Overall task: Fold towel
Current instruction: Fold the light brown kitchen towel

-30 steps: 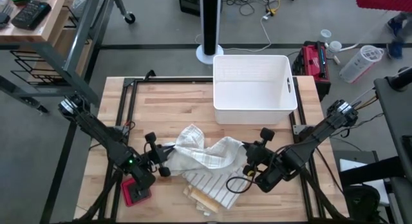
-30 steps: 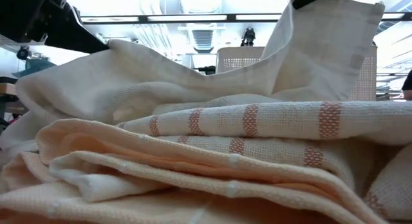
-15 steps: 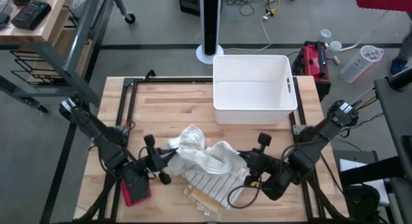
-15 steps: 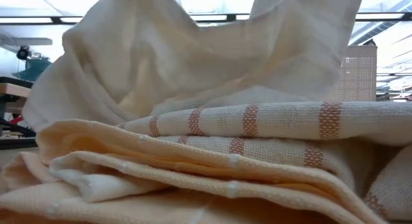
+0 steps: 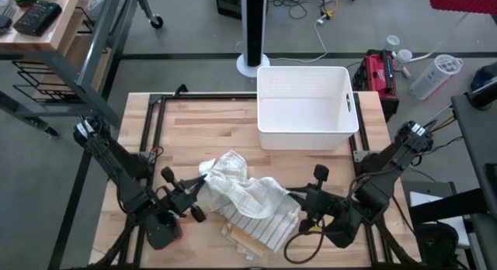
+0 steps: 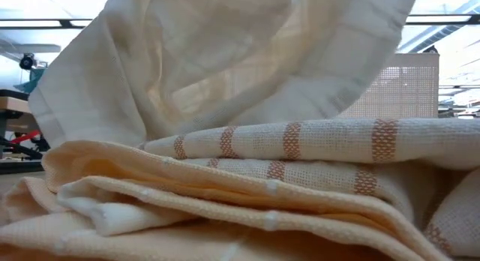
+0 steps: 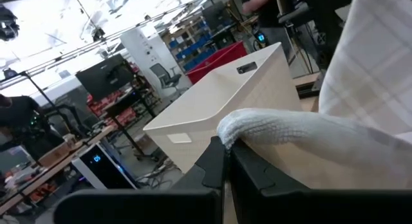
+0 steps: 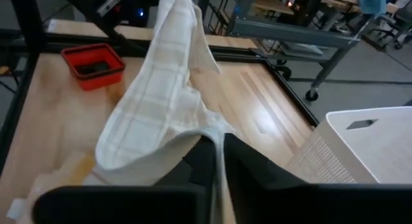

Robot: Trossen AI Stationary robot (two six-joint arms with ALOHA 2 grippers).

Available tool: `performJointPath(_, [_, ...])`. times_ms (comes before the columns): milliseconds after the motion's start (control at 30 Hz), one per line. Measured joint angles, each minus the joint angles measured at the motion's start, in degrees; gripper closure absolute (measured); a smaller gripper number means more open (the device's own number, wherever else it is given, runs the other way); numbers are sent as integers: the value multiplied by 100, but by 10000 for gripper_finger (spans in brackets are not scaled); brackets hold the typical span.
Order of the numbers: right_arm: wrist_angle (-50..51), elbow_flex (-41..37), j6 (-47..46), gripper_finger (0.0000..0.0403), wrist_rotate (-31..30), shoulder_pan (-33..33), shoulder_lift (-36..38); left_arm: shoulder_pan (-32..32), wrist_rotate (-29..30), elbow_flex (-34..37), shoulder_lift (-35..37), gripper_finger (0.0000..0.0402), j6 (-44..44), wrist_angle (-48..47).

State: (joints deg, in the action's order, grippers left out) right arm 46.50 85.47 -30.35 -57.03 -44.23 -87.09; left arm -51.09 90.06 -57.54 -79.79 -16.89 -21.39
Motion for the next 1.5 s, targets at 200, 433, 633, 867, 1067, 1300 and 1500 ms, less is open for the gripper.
performJointPath(200, [443, -4, 53, 301, 2, -2, 0, -2, 0, 0, 9, 401, -52, 0])
performJointPath(433, [518, 42, 188, 238, -423, -2, 0, 70, 0, 25, 11, 401, -162, -4])
performJointPath(633, [548, 52, 155, 231, -606, -2, -2, 204, -1, 31, 16, 401, -514, -4])
performJointPath(867, [551, 57, -354, 247, 923, 0, -2, 343, -2, 45, 22, 401, -788, -6])
performJointPath(1067, [546, 119, -612, 258, 1805, -7, -2, 352, -59, 77, 17, 401, -789, -24])
performJointPath(1300, [140, 237, -97, 262, 233, 33, -31, 378, -66, 79, -11, 401, -850, -26])
performJointPath(1500, [-1729, 239, 1660, 241, 215, 296, -575, 568, -70, 79, -13, 401, -1357, -15])
